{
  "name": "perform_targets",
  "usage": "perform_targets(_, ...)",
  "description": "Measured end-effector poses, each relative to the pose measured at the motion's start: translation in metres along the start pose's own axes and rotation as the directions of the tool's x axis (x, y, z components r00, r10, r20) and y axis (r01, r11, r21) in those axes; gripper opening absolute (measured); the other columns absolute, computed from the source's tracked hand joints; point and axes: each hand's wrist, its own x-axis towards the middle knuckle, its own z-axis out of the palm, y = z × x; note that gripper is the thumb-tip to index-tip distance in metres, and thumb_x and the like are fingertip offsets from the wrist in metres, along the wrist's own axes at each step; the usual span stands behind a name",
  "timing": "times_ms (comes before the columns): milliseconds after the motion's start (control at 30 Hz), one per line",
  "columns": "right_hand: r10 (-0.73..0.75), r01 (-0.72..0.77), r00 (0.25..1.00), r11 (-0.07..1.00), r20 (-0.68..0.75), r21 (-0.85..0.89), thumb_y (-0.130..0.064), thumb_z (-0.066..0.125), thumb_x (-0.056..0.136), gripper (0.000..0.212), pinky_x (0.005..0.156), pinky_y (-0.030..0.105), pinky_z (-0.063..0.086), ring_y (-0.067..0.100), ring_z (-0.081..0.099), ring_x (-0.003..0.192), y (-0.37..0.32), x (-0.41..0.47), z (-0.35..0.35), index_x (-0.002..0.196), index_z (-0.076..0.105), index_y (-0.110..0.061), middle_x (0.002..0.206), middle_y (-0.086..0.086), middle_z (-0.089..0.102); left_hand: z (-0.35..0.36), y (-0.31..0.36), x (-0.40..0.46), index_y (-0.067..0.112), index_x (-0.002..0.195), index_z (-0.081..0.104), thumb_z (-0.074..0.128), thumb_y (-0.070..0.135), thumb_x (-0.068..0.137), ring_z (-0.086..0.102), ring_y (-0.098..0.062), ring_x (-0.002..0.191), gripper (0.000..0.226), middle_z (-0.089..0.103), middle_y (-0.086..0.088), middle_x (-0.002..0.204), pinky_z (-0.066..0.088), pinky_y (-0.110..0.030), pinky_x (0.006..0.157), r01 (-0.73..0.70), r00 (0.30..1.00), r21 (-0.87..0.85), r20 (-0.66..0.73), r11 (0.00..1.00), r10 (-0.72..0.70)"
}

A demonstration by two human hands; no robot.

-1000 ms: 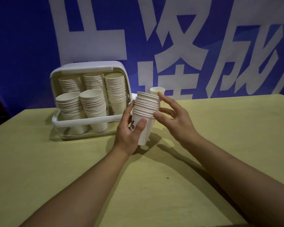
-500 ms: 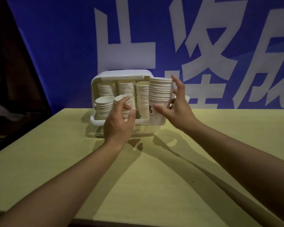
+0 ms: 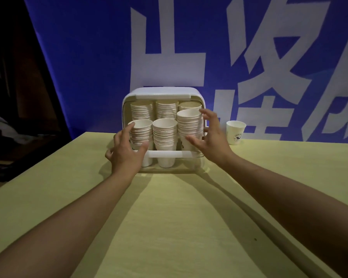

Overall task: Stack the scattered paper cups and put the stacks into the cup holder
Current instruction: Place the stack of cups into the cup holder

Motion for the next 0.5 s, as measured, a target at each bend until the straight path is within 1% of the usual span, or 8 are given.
perform_targets(67, 0.041, -0.040, 0.999, 0.999, 0.033, -0.014, -0.035, 0.083, 0.080, 0.083, 0.100, 0.049, 0.053, 0.024, 0.050, 0.129, 0.002, -0.001, 0.001, 0.144, 0.031, -0.035, 0.148, 0.000, 0.040, 0.003, -0.001, 0.002, 0.049, 0.146, 0.034, 0.067, 0.044, 0.092, 0.042, -0.024, 0.133, 0.064, 0.036, 0.007, 0.155, 0.030, -0.056, 0.114, -0.013, 1.000, -0.005, -0.005, 1.000, 0.013)
perform_targets(133, 0.078, -0.076, 0.996, 0.996, 0.037, -0.057, -0.035, 0.082, 0.081, 0.077, 0.102, 0.045, 0.052, 0.023, 0.051, 0.128, 0.005, -0.005, 0.003, 0.144, 0.037, -0.031, 0.146, 0.000, 0.043, 0.004, -0.002, 0.002, 0.048, 0.147, 0.033, 0.067, 0.044, 0.092, 0.042, -0.024, 0.133, 0.064, 0.035, 0.007, 0.155, 0.031, -0.057, 0.113, -0.011, 1.000, -0.015, -0.005, 1.000, 0.011)
perform_targets(200, 0.100, -0.098, 0.995, 0.991, 0.029, -0.088, -0.035, 0.082, 0.081, 0.076, 0.103, 0.041, 0.051, 0.022, 0.050, 0.129, 0.009, -0.012, 0.005, 0.144, 0.038, -0.029, 0.147, 0.000, 0.045, 0.004, -0.003, 0.001, 0.049, 0.147, 0.031, 0.067, 0.043, 0.093, 0.040, -0.026, 0.133, 0.065, 0.034, 0.007, 0.155, 0.035, -0.058, 0.112, 0.001, 1.000, -0.029, 0.005, 1.000, -0.001)
perform_targets(267, 0.120, -0.118, 0.992, 0.991, 0.030, -0.067, -0.033, 0.081, 0.082, 0.077, 0.103, 0.041, 0.050, 0.022, 0.050, 0.129, 0.012, -0.017, 0.005, 0.144, 0.036, -0.031, 0.148, -0.001, 0.046, 0.004, -0.003, -0.001, 0.048, 0.148, 0.030, 0.067, 0.042, 0.094, 0.039, -0.026, 0.135, 0.066, 0.034, 0.005, 0.156, 0.035, -0.059, 0.112, -0.009, 1.000, -0.028, 0.011, 1.000, 0.009)
perform_targets(367, 0.108, -0.104, 0.993, 0.991, 0.050, -0.084, -0.031, 0.080, 0.084, 0.076, 0.103, 0.040, 0.049, 0.022, 0.049, 0.130, 0.009, -0.016, 0.003, 0.146, 0.036, -0.030, 0.148, 0.002, 0.045, 0.003, -0.003, -0.001, 0.046, 0.149, 0.029, 0.067, 0.041, 0.094, 0.040, -0.026, 0.137, 0.067, 0.035, 0.004, 0.156, 0.033, -0.059, 0.114, -0.017, 1.000, -0.031, 0.002, 0.999, 0.017)
perform_targets(500, 0.086, -0.076, 0.994, 0.986, 0.062, -0.149, -0.030, 0.079, 0.085, 0.077, 0.103, 0.038, 0.047, 0.023, 0.048, 0.130, 0.002, -0.010, 0.004, 0.149, 0.036, -0.029, 0.148, 0.004, 0.044, 0.001, -0.002, -0.003, 0.046, 0.150, 0.028, 0.067, 0.040, 0.094, 0.038, -0.027, 0.139, 0.069, 0.033, 0.004, 0.157, 0.035, -0.059, 0.113, -0.014, 1.000, -0.023, 0.002, 1.000, 0.014)
